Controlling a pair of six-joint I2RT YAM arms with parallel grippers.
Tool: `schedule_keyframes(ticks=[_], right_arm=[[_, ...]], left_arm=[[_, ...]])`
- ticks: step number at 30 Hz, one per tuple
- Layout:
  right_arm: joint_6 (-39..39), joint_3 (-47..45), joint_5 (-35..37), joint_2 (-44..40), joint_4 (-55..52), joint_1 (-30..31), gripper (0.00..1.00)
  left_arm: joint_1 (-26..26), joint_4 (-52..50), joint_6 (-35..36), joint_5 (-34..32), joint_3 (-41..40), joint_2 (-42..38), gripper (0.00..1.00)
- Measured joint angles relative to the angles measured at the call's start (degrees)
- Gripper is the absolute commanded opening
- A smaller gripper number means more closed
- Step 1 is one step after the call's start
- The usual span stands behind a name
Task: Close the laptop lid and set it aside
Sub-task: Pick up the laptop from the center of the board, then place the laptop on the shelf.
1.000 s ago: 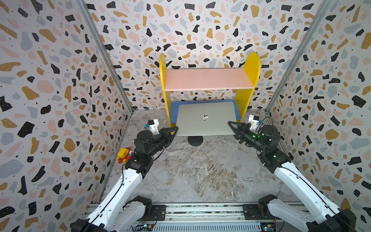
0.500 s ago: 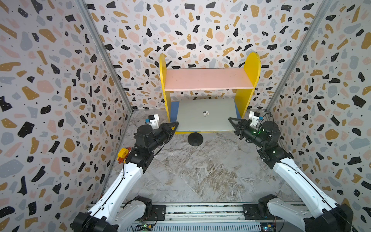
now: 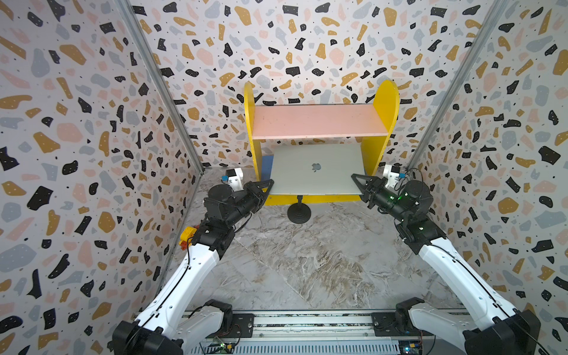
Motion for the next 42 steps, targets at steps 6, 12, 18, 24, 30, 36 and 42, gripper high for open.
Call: schedule_keyframes(ticks=[6,12,18,24,30,36,42], right_arm=[[-0.1,2.2,-0.4,1.0,0.0,-0.4,0.0],[-0.1,3.3,-0.9,2.0,0.0,-0.7,0.0],[0.0,4.3,-1.5,3.6,-0.1,-1.3,0.0],[0.6,5.6,-2.3,4.7,-1.1,-1.8,0.0],[1.3,6.6,-2.9,5.5,-1.7,-2.0,0.0],[2.0,6.7,-3.0,5.6,-1.7,-2.1,0.0],[2.5,6.7,-3.5,5.2,-2.0,-2.1,0.0]], left_arm=[[0.1,-0.1,0.0,0.0,2.3,1.0,0.0],[0.1,-0.2,0.0,0.0,3.1,1.6,0.0],[0.2,-0.6,-0.1,-0.3,4.1,2.8,0.0],[0.3,-1.4,-0.7,-0.4,5.6,3.9,0.0],[0.4,-1.8,-1.4,-0.5,6.5,4.0,0.0],[0.4,-1.9,-1.8,-0.5,6.5,3.9,0.0],[0.4,-2.1,-2.4,-0.5,6.5,2.9,0.0]])
